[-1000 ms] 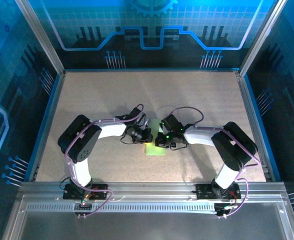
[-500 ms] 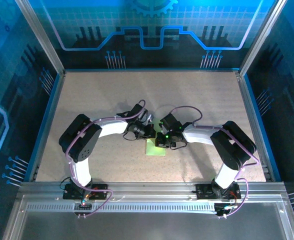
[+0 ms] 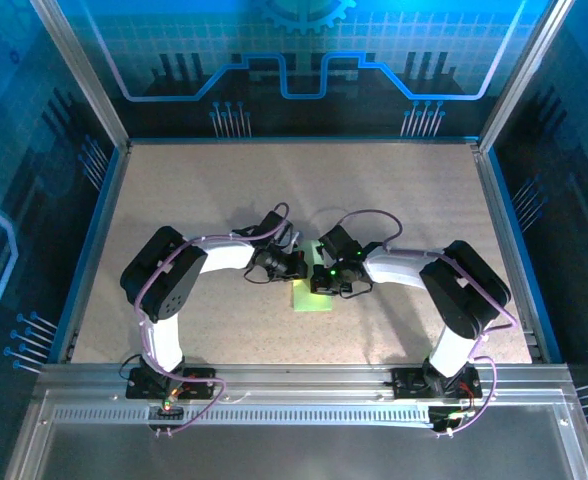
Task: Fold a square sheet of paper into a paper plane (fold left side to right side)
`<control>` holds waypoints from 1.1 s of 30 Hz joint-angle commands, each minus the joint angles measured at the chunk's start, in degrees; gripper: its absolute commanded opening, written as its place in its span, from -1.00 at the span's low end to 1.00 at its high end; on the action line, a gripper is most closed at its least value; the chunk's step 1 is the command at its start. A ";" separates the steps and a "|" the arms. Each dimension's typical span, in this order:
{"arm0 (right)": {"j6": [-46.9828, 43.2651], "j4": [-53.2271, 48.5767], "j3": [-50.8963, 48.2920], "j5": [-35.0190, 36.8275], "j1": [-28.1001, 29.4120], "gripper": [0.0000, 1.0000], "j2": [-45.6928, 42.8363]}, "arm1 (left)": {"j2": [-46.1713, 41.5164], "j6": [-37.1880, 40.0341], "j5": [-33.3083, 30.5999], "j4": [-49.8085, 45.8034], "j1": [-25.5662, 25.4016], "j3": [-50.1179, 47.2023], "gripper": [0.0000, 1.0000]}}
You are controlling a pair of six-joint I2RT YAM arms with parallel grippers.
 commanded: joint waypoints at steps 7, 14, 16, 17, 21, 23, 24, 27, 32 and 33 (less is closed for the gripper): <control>-2.90 -11.58 -1.40 6.35 0.68 -1.00 3.61 | 1.88 2.76 -2.53 0.61 2.39 -0.76 -1.00; -3.47 -11.61 -1.64 6.27 0.70 -1.00 4.42 | 4.47 4.06 -3.40 -0.39 4.64 2.82 -1.00; -3.56 -11.61 -1.75 6.19 0.64 -1.00 4.60 | 5.53 4.74 -3.68 -1.21 5.23 4.57 -1.00; -3.57 -11.51 -1.73 6.28 0.67 -1.00 4.69 | 6.14 5.16 -3.79 -1.57 5.51 5.44 -1.00; -3.65 -11.52 -1.84 6.34 0.70 -1.00 4.99 | 8.16 6.42 -4.06 -3.28 6.56 8.51 -1.00; -3.57 -11.42 -2.15 6.37 0.62 -1.00 5.01 | 9.07 6.96 -4.23 -3.99 7.14 10.13 -1.00; -3.55 -11.33 -2.22 6.36 0.63 -1.00 5.06 | 9.58 7.14 -4.23 -4.25 7.35 10.93 -1.00; -3.52 -11.37 -2.34 6.37 0.65 -1.00 5.07 | 11.05 7.62 -4.23 -5.13 8.20 13.36 -1.00; -3.91 -11.41 -2.70 6.27 0.28 -1.00 4.88 | 13.71 8.52 -4.89 -7.08 8.77 18.04 -1.00; -4.04 -11.44 -2.79 6.27 0.20 -1.00 4.79 | 14.37 8.69 -5.11 -7.50 8.82 19.08 -1.00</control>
